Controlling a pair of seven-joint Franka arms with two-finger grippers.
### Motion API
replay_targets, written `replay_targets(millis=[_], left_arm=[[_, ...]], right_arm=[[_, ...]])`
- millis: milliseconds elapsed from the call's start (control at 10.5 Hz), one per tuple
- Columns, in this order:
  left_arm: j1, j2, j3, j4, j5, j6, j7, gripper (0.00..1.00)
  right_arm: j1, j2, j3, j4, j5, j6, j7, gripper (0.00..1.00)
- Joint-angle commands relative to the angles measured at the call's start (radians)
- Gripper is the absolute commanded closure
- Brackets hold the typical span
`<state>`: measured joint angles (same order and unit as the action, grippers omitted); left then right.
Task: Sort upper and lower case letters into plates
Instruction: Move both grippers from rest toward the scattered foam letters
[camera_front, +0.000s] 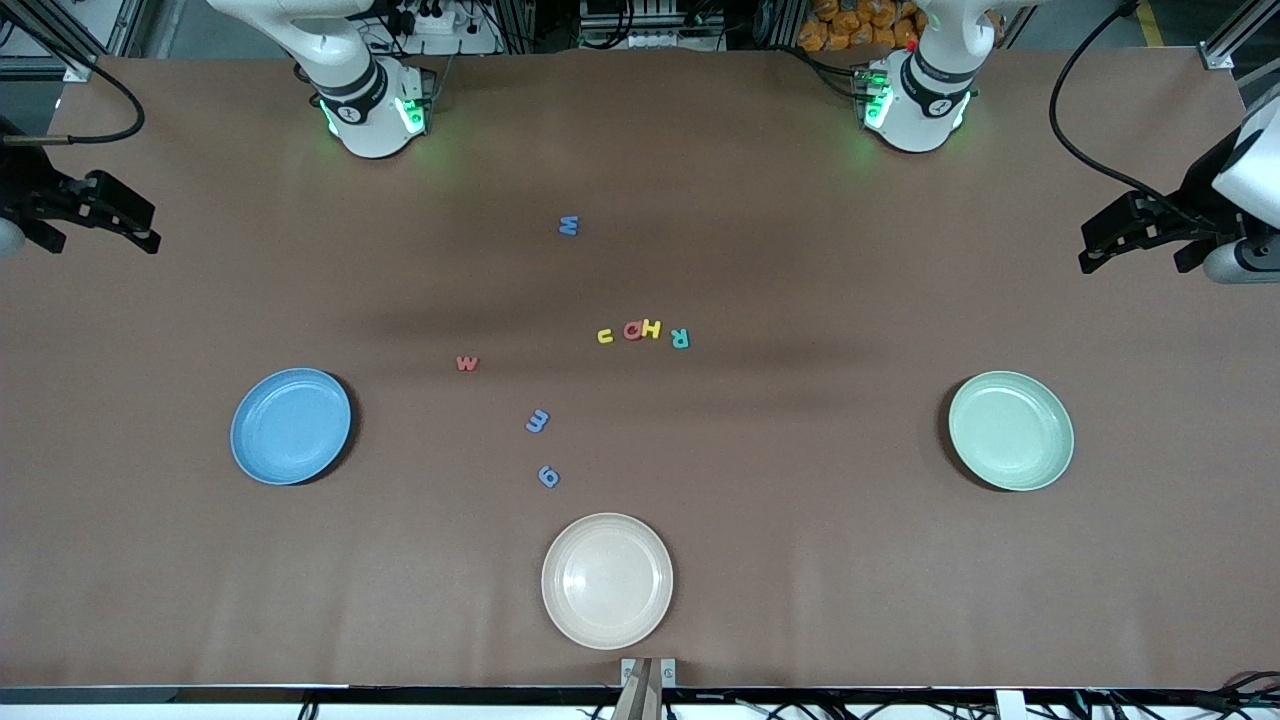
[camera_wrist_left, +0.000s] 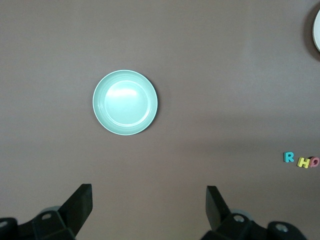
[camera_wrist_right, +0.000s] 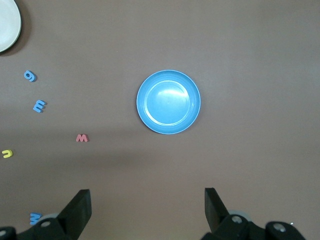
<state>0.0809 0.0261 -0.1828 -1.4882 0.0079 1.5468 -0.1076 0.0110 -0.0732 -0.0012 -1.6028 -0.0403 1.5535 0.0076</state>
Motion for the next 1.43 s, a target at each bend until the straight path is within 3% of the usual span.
replay_targets(millis=[0, 477, 668, 858, 1144, 1335], left_arm=[[0.002, -0.018, -0.003, -0.007, -0.006, -0.011, -0.02, 0.0], [0.002, -0.012, -0.003, -0.027, -0.008, -0.011, -0.018, 0.0], [-0.004, 0.004, -0.018, -0.05, -0.02, -0.008, -0.023, 0.0], [-0.012, 0.049, -0.108, -0.069, -0.02, 0.025, -0.154, 0.0], [-0.039, 0.074, -0.185, -0.234, -0.013, 0.252, -0.308, 0.0], [-0.07, 0.116, -0.225, -0.294, -0.011, 0.357, -0.323, 0.0]], right_arm=[[-0.003, 0.003, 0.001, 0.018, 0.017, -0.016, 0.006, 0.0], [0.007, 0.024, 0.004, 0.011, 0.019, 0.01, 0.014, 0.0], [0.078, 0.07, 0.004, -0.002, 0.017, 0.037, 0.115, 0.0], [0.205, 0.137, 0.004, -0.014, 0.0, 0.069, 0.28, 0.0], [0.335, 0.229, 0.004, -0.019, -0.01, 0.157, 0.522, 0.0], [0.391, 0.294, 0.006, -0.017, -0.001, 0.215, 0.729, 0.0]])
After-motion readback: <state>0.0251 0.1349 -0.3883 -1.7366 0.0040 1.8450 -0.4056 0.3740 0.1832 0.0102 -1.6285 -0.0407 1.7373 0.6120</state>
